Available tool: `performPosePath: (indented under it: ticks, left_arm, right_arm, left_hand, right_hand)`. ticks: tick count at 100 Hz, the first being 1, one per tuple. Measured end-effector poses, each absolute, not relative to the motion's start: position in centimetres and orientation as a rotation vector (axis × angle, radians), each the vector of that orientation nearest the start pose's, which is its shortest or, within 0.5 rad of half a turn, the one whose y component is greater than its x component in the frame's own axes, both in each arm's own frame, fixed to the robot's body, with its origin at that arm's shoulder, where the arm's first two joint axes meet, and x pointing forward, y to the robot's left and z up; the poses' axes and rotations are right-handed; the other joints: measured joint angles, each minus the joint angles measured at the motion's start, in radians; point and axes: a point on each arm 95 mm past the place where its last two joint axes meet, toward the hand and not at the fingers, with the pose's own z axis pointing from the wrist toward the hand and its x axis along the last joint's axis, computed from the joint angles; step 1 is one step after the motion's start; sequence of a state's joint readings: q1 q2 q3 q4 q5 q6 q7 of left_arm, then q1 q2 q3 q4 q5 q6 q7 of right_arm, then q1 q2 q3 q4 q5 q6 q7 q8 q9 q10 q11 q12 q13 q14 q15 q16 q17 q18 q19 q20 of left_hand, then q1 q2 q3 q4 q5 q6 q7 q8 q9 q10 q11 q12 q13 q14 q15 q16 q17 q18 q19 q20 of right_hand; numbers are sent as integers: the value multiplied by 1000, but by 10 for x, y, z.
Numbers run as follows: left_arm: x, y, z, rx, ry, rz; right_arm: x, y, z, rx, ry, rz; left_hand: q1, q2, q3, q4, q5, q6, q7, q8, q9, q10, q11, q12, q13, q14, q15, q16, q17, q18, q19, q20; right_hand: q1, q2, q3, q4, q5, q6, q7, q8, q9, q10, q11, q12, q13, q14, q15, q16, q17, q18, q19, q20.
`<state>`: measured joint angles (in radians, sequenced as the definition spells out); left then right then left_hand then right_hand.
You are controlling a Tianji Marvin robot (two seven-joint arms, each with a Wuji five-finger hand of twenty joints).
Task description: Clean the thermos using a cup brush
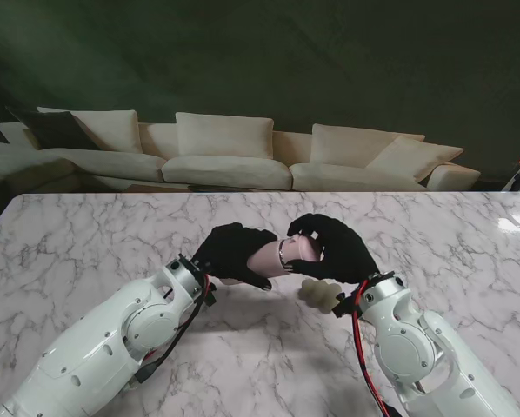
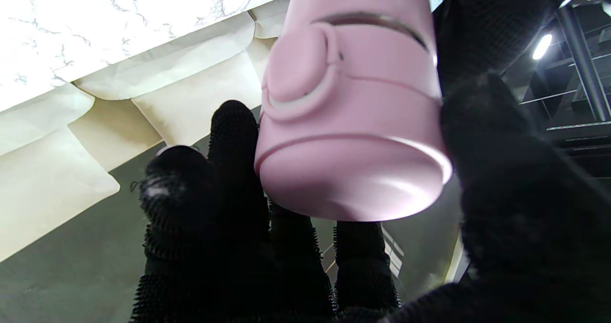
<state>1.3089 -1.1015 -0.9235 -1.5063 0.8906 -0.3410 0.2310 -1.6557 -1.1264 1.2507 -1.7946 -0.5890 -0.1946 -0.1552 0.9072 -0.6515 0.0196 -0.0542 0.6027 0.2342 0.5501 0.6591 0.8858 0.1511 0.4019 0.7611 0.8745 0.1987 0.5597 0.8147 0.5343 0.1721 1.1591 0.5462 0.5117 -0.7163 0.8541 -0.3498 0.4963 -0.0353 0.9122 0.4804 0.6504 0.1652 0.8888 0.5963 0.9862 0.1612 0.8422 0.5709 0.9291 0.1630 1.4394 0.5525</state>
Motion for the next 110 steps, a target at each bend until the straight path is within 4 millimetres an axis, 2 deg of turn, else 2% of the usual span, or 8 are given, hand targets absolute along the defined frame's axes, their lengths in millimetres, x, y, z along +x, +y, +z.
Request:
performPosePath:
  ticks: [31, 50, 57, 65, 76, 91, 98, 110]
  left_arm:
    - [417, -98, -284, -799, 1606, -2038]
    - [418, -97, -284, -808, 1605, -2030]
    - [419, -96, -284, -809, 1605, -2028]
    - [418, -97, -285, -810, 1607, -2029]
    - [417, -99, -285, -808, 1612, -2032]
    - [417, -100, -286, -808, 1617, -2033]
    - [417, -100, -285, -808, 1617, -2033]
    - [417, -100, -285, -807, 1615, -2035]
  right_arm:
    - [374, 39, -269, -1792, -1345, -2667]
    - [374, 43, -272, -1817, -1332, -2653]
    - [374, 44, -273, -1826, -1335, -2654]
    - [374, 45, -274, -1828, -1360, -2674]
    - [374, 46, -275, -1833, -1371, -2677]
    - [375, 48, -276, -1860, -1346, -2624]
    - [374, 49, -276, -1852, -1377, -2598]
    - [372, 51, -275, -1791, -1503, -2628]
  left_hand:
    - [1, 0, 0, 0, 0, 1, 0, 0, 0, 1, 0, 0, 0, 8, 5, 0, 0, 6, 1, 0]
    - [2, 0, 0, 0, 0, 8, 0, 0, 0, 8, 1, 0, 0, 11, 5, -1, 0, 8, 2, 0]
    - [2, 0, 0, 0, 0, 8, 0, 0, 0, 8, 3, 0, 0, 12, 5, -1, 0, 8, 2, 1]
    - [2, 0, 0, 0, 0, 8, 0, 0, 0, 8, 4, 0, 0, 11, 6, -1, 0, 8, 2, 1]
    - [2, 0, 0, 0, 0, 8, 0, 0, 0, 8, 4, 0, 0, 11, 6, -1, 0, 8, 2, 1]
    - [2, 0, 0, 0, 0, 7, 0, 0, 0, 8, 4, 0, 0, 12, 6, -1, 0, 8, 2, 1]
    - [2, 0, 0, 0, 0, 7, 0, 0, 0, 8, 4, 0, 0, 12, 6, -1, 0, 8, 2, 1]
    - [2, 0, 0, 0, 0, 7, 0, 0, 0, 8, 4, 0, 0, 12, 6, -1, 0, 8, 2, 1]
  right_hand:
    - [1, 140, -40, 3, -77, 37, 27, -47, -35, 42, 0, -46, -7, 23, -62, -25, -6, 31, -53, -62]
    - [131, 347, -415, 104, -168, 37, 129, -117, -33, 77, 0, -131, 108, 44, -200, -75, 64, 95, -69, -100]
    - [130, 390, -458, 132, -171, 43, 116, -115, -20, 78, -8, -147, 157, 44, -228, -84, 96, 114, -52, -110]
    - [5, 436, -330, 183, -144, 61, 31, -13, 31, 78, -30, -164, 205, 40, -236, -95, 123, 125, 5, -111]
    - [-74, 495, -281, 193, -153, 70, -68, -8, 108, 78, -61, -185, 245, 43, -237, -108, 147, 148, 84, -100]
    - [-199, 553, -345, 199, -243, 82, -169, -98, 121, 78, -122, -208, 244, 94, -243, -120, 143, 224, 95, -103]
    - [-270, 589, -399, 216, -331, 47, -209, -133, 41, 50, -143, -217, 173, 147, -250, -107, 35, 311, 16, -137]
    - [-313, 631, -491, 234, -369, -28, -349, -179, -98, -4, -156, -223, 38, 142, -221, -57, -124, 324, -6, -105]
